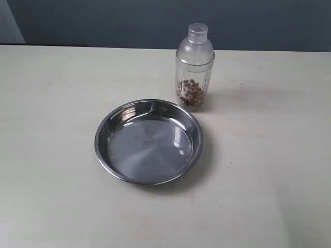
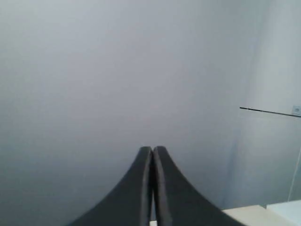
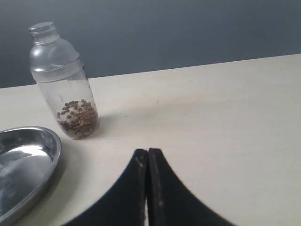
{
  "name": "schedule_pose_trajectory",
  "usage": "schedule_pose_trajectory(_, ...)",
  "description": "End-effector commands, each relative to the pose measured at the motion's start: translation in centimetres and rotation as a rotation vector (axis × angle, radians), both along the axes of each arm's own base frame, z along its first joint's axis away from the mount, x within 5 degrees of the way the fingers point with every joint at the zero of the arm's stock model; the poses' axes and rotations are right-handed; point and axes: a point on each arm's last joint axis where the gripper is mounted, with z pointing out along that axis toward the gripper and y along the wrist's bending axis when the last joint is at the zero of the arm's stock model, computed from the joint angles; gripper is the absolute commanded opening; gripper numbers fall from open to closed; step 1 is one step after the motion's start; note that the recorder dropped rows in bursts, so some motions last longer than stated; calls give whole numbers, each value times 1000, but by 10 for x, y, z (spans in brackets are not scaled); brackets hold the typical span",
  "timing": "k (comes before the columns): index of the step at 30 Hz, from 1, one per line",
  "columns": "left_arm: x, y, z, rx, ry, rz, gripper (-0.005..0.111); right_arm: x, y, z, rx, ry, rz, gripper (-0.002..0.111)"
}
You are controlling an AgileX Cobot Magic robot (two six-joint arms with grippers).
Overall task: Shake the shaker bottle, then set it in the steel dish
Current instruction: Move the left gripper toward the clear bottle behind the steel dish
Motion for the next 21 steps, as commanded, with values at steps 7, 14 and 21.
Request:
schedule_pose_trajectory(7, 108, -36, -3, 187, 34, -279, 20, 1, 0, 1, -5, -9, 2, -1)
schedule_pose_trajectory(14, 151, -45, -45, 145, 147, -366, 56, 1, 0, 1, -5, -9, 2, -1)
schedule_pose_trajectory(21, 178, -55, -80, 201, 182, -397, 57, 1, 0, 1, -5, -9, 2, -1)
